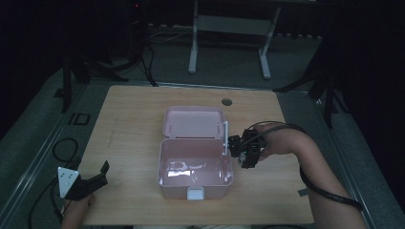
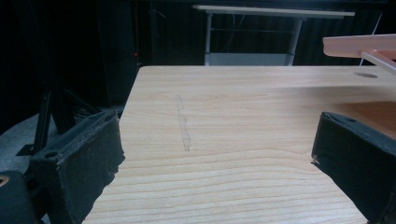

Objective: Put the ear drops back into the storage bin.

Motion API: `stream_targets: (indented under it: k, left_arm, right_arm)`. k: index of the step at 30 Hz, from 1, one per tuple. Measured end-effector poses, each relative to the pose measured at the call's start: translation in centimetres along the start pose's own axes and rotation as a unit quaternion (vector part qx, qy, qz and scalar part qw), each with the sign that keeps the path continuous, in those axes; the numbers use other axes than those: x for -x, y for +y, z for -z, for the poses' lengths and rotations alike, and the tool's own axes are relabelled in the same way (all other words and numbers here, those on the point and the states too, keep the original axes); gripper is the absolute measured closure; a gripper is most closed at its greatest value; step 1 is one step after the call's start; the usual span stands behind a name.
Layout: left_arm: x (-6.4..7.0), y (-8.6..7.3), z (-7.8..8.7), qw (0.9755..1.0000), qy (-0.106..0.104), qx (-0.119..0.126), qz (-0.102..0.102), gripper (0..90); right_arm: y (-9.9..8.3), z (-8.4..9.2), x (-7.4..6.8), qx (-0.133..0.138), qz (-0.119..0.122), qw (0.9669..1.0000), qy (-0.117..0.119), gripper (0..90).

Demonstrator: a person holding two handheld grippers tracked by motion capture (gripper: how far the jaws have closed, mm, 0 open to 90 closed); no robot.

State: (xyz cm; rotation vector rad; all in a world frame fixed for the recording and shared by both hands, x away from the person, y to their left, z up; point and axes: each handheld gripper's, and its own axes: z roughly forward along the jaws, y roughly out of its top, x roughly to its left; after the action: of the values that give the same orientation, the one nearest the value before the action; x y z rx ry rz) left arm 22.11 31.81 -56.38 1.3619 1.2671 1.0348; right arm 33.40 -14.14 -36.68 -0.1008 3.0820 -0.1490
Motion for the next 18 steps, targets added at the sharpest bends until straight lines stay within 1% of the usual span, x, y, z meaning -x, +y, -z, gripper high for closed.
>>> stream_targets:
  k: [2, 6, 7, 11, 12, 14, 16, 17, 18]
  left_arm:
    - [0.0, 0.0, 0.0, 1.0, 0.0, 0.0, 0.001, 1.9]
    - [0.0, 0.0, 0.0, 1.0, 0.0, 0.0, 0.002, 2.0]
    - [0.0, 0.0, 0.0, 1.0, -0.001, 0.0, 0.002, 2.0]
    - [0.0, 0.0, 0.0, 1.0, -0.002, 0.0, 0.002, 2.0]
    - [0.0, 0.0, 0.0, 1.0, -0.002, 0.0, 0.002, 2.0]
    - [0.0, 0.0, 0.0, 1.0, -0.002, 0.0, 0.002, 2.0]
    - [0.0, 0.0, 0.0, 1.0, -0.002, 0.0, 0.002, 2.0]
    - [0.0, 0.0, 0.0, 1.0, -0.002, 0.0, 0.001, 2.0]
    - [0.0, 0.0, 0.0, 1.0, -0.002, 0.0, 0.001, 2.0]
  right_arm:
    - [0.8, 0.4, -0.1, 0.001, 0.008, 1.0, -0.003, 59.6]
    - [1.4, 0.6, -0.1, 0.003, 0.014, 0.9999, -0.004, 59.6]
    - [1.9, 0.8, -0.1, 0.003, 0.02, 0.9998, -0.006, 59.6]
    - [2.8, 0.9, -0.2, 0.001, 0.025, 0.9997, -0.007, 59.6]
    - [2.8, 0.9, -0.2, 0.001, 0.025, 0.9997, -0.007, 59.6]
    - [3.6, 1.0, -0.2, 0.003, 0.036, 0.9993, -0.007, 59.6]
    - [3.8, 1.0, -0.3, 0.004, 0.037, 0.9993, -0.007, 59.6]
    - [4.4, 1.0, -0.3, 0.004, 0.041, 0.9991, -0.005, 59.6]
    - [4.4, 1.0, -0.3, 0.004, 0.041, 0.9991, -0.005, 59.6]
